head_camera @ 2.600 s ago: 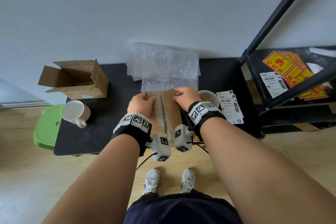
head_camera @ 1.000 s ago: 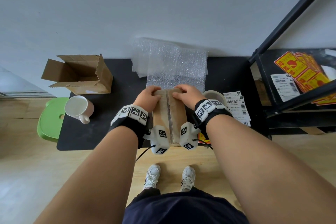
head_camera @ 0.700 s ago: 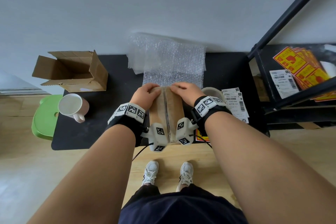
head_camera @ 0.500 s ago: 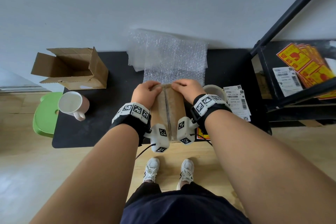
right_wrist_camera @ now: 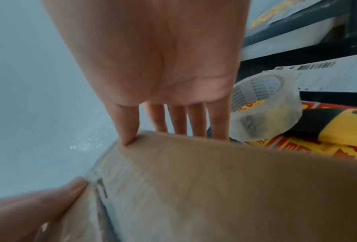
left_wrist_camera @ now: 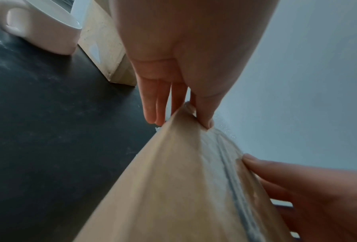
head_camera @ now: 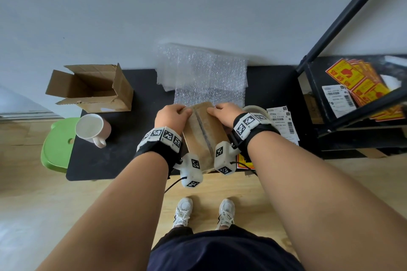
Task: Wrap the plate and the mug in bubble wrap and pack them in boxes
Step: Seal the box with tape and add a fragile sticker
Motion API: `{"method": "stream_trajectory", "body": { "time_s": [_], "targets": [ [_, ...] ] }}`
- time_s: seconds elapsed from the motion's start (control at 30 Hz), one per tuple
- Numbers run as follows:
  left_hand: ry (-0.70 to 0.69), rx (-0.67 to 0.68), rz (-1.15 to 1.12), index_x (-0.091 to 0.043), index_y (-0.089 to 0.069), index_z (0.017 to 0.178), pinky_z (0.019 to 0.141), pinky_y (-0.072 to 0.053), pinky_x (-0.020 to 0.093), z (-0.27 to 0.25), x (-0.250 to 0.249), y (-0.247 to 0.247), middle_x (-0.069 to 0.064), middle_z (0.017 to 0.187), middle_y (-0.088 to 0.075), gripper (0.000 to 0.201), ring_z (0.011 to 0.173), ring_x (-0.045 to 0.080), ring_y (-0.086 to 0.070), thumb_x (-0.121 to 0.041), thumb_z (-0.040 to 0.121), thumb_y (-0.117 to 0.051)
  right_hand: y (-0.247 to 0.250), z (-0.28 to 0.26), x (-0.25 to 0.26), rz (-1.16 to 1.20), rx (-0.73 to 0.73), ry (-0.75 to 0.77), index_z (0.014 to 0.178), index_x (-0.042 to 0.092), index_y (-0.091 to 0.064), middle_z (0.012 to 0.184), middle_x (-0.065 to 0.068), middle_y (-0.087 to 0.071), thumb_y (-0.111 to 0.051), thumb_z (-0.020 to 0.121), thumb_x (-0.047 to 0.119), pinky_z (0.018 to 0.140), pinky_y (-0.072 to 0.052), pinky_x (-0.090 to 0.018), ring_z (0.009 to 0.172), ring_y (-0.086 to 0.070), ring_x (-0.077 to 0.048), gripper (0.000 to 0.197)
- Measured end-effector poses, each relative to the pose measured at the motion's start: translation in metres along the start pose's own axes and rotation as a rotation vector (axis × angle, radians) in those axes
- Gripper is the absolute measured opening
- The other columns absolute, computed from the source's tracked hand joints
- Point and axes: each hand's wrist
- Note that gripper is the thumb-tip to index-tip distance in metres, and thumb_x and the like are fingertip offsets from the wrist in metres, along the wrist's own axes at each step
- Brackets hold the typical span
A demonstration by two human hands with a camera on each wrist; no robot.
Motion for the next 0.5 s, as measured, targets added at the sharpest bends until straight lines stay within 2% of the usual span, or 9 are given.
{"method": "stream_trajectory", "body": {
  "time_s": [0.13, 0.2, 0.3, 0.37, 0.5],
  "targets": [
    [0.100, -0.052, 0.101, -0.014, -0.074, 0.087, 0.062, -0.046, 0.028, -0.009, 0.002, 0.006, 0.004, 0.078, -0.069, 0.036, 0.072, 0.020, -0.062, -0.042, 0.093, -0.052, 0.005, -0.004, -0.012, -0.048, -0.010, -0.066, 0.121, 0.012, -0.064, 0.121, -0.009, -0.065, -0.046, 0.094, 0.057, 0.089, -0.047, -0.031, 0.106, -0.062, -0.027, 0.055],
    [0.159, -0.063, 0.160, -0.013, -0.070, 0.084, 0.055, -0.040, 0.028, -0.011, 0.004, 0.008, 0.002, 0.073, -0.065, 0.040, 0.065, 0.017, -0.058, -0.045, 0.094, -0.048, 0.008, -0.006, -0.019, -0.036, -0.042, -0.114, 0.120, 0.010, -0.063, 0.120, -0.009, -0.065, -0.047, 0.091, 0.061, 0.091, -0.048, -0.033, 0.103, -0.063, -0.028, 0.061],
    [0.238, -0.047, 0.182, -0.010, -0.067, 0.090, 0.056, -0.039, 0.028, -0.010, 0.007, 0.009, 0.005, 0.079, -0.065, 0.040, 0.071, 0.022, -0.059, -0.043, 0.093, -0.046, 0.010, -0.011, -0.024, 0.002, -0.134, -0.174, 0.135, 0.005, -0.050, 0.130, -0.012, -0.058, -0.053, 0.090, 0.057, 0.094, -0.046, -0.035, 0.115, -0.058, -0.031, 0.069],
    [0.289, 0.001, 0.154, -0.006, -0.065, 0.099, 0.057, -0.038, 0.029, -0.010, 0.005, 0.009, 0.009, 0.089, -0.066, 0.037, 0.075, 0.025, -0.058, -0.036, 0.091, -0.045, 0.010, -0.012, -0.025, 0.073, -0.190, -0.192, 0.137, 0.005, -0.047, 0.130, -0.012, -0.059, -0.060, 0.087, 0.054, 0.091, -0.047, -0.034, 0.114, -0.058, -0.031, 0.071],
    [0.329, 0.034, -0.032, -0.006, -0.052, 0.122, 0.073, -0.037, 0.031, -0.009, -0.002, 0.003, 0.013, 0.116, -0.060, 0.036, 0.102, 0.031, -0.057, -0.025, 0.093, -0.043, 0.004, -0.010, -0.028, 0.162, -0.236, -0.132, 0.117, 0.007, -0.061, 0.112, -0.011, -0.066, -0.057, 0.091, 0.044, 0.084, -0.049, -0.035, 0.103, -0.063, -0.030, 0.046]
  ]
}}
Point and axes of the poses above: each hand's wrist, its own z-axis towards the middle knuckle, its own y-axis out of the back of the hand, x = y × z
